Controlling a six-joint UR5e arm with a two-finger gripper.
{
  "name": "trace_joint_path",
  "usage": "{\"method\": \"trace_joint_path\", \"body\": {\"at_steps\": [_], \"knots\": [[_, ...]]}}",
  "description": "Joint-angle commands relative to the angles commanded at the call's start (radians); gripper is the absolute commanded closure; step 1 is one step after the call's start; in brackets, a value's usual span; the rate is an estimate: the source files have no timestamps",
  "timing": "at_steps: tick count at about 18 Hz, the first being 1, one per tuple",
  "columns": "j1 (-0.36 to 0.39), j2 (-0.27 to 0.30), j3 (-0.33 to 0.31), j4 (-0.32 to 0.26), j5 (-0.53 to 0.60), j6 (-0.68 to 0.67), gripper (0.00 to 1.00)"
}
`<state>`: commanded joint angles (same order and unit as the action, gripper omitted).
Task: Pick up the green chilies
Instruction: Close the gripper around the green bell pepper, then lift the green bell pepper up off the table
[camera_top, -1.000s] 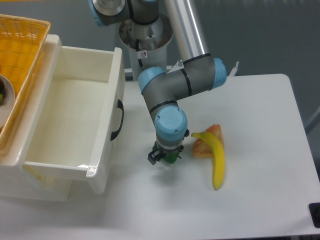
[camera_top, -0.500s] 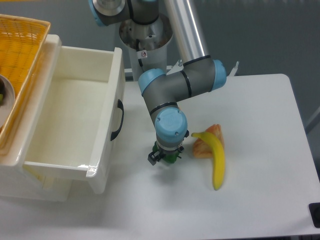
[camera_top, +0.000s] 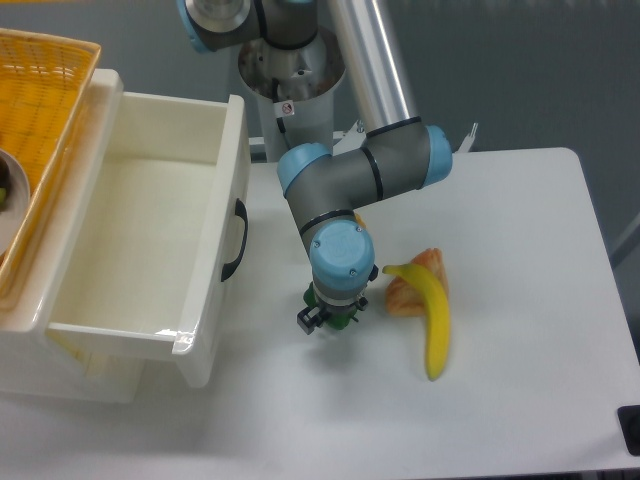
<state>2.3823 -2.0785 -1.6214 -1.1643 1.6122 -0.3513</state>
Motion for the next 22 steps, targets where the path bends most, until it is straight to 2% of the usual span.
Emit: {"method": "trace_joint_path", "body": {"at_steps": [6,9,13,18,22], "knots": [[-0.006,0.0,0.006,0.003,-0.002,0.002,0.42],[-0.008,0.003,0.023,0.006,-0.003,0.009,0.49],[-0.008,0.032,0.049,0.002,-0.003,0.096,0.49],[-0.009,0.077,0.052,0.0,-0.005,0.228,0.49],[-0.008,0.144,0.052,-0.002,0.0,0.375,0.49]]}}
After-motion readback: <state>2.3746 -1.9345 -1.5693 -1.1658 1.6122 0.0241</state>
